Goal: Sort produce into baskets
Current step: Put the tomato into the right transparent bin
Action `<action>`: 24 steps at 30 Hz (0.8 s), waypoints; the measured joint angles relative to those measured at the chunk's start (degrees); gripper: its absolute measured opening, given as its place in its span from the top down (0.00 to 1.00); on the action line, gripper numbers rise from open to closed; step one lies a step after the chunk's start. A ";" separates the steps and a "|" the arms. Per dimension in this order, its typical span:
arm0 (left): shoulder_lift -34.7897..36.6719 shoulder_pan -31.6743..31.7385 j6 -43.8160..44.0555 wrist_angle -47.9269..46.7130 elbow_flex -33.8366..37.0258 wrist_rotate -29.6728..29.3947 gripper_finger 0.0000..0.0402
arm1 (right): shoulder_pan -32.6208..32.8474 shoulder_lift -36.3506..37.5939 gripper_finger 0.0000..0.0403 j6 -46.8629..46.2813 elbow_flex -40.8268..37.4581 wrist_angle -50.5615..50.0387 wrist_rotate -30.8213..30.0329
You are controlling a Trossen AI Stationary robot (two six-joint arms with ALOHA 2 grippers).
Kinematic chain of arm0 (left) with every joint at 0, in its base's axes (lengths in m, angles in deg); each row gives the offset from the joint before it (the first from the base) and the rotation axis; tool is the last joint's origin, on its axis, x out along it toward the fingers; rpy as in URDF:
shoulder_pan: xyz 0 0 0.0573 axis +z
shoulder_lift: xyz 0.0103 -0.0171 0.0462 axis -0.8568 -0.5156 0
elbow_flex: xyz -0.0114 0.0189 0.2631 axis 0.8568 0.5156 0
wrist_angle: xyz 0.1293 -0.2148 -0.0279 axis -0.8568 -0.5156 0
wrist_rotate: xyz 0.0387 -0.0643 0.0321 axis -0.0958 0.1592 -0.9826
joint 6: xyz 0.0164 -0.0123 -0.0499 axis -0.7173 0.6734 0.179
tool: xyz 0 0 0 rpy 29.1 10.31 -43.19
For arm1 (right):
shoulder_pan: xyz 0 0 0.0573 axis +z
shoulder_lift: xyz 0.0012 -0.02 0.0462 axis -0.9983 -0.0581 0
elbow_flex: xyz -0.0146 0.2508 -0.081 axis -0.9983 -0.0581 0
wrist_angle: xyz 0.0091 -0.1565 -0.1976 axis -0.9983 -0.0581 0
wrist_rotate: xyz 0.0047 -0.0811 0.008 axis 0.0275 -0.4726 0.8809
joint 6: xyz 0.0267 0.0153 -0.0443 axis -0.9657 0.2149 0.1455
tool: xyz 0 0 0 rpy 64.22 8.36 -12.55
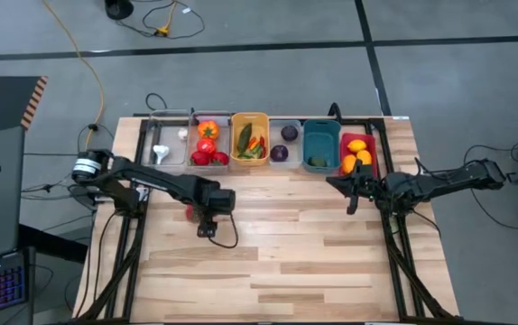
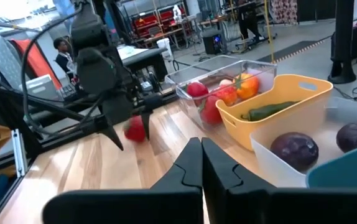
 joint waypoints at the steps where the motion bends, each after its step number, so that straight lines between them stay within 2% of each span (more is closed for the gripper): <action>1: -0.21 0.00 -0.02 0.26 -0.17 -0.14 0.25 | 0.00 -0.02 0.95 0.00 0.00 0.02 0.00; 10: -2.06 0.04 -1.34 -2.25 -0.26 -0.53 0.25 | -0.02 0.00 0.92 -0.03 0.00 -3.60 -1.19; 18: -1.94 0.07 -3.45 -11.25 -5.56 -1.09 0.25 | -0.07 0.95 0.93 1.12 -0.01 -8.17 -1.30; 24: 1.38 0.07 -3.94 -17.20 -6.88 -1.13 0.25 | -0.07 3.94 0.93 0.41 -0.02 -13.03 -1.42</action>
